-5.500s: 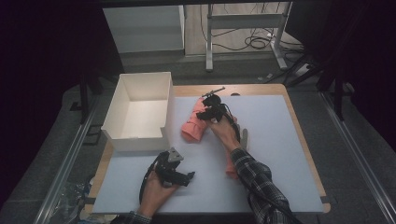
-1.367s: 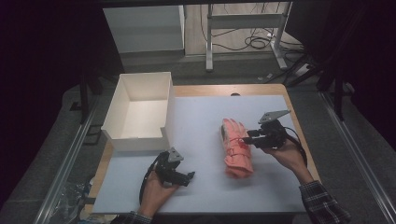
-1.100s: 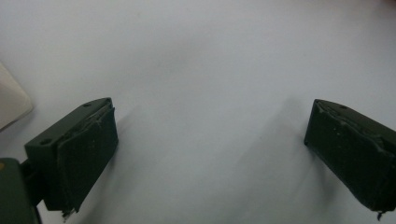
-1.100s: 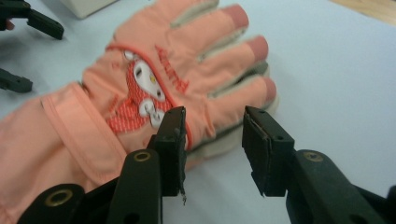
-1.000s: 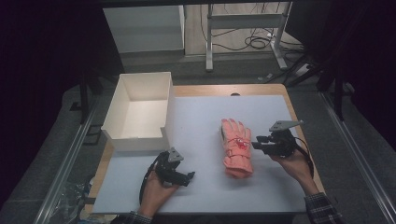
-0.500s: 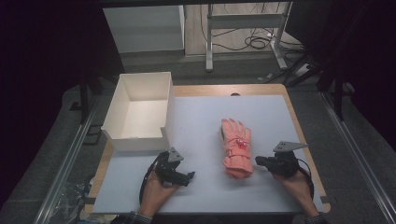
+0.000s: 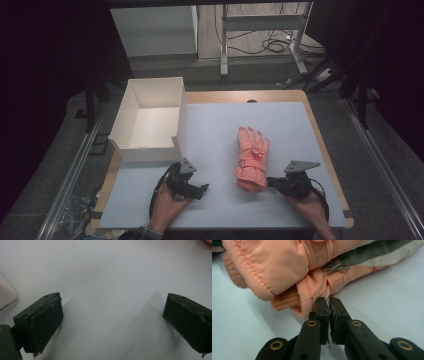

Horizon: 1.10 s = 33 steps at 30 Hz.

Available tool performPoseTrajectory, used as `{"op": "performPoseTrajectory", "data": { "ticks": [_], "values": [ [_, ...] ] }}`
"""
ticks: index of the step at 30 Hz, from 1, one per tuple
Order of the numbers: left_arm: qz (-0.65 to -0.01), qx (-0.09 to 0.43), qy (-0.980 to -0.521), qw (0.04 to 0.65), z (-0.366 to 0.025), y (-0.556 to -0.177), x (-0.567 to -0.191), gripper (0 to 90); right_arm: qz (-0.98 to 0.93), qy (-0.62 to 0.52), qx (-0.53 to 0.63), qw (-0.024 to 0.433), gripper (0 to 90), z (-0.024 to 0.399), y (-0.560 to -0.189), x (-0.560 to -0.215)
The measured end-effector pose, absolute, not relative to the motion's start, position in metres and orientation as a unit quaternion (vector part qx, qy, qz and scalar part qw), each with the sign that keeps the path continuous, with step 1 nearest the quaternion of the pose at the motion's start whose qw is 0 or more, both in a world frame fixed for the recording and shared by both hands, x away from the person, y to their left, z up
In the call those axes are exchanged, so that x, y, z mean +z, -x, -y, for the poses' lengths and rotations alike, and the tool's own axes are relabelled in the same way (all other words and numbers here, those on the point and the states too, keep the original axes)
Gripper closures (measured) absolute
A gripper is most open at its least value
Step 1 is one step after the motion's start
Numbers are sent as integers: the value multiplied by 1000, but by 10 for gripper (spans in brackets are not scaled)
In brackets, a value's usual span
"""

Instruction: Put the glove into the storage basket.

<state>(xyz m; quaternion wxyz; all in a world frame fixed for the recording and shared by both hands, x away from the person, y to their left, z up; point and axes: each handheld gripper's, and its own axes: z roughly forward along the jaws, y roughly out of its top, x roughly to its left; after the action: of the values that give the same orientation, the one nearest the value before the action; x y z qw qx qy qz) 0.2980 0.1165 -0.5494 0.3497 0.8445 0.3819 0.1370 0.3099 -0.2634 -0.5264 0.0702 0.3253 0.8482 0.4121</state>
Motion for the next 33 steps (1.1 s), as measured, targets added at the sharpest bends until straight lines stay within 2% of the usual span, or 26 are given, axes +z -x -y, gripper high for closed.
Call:
{"op": "performPoseTrajectory", "data": {
  "ticks": [30, 33],
  "values": [
    [-382, 137, -844, 350, -116, -298, -549, 26, -858, -303, 409, 70, 826, 203, -324, -532],
    [-382, 137, -845, 350, -117, -298, -549, 26, -861, -304, 399, 82, 830, 197, -326, -533]
  ]
}}
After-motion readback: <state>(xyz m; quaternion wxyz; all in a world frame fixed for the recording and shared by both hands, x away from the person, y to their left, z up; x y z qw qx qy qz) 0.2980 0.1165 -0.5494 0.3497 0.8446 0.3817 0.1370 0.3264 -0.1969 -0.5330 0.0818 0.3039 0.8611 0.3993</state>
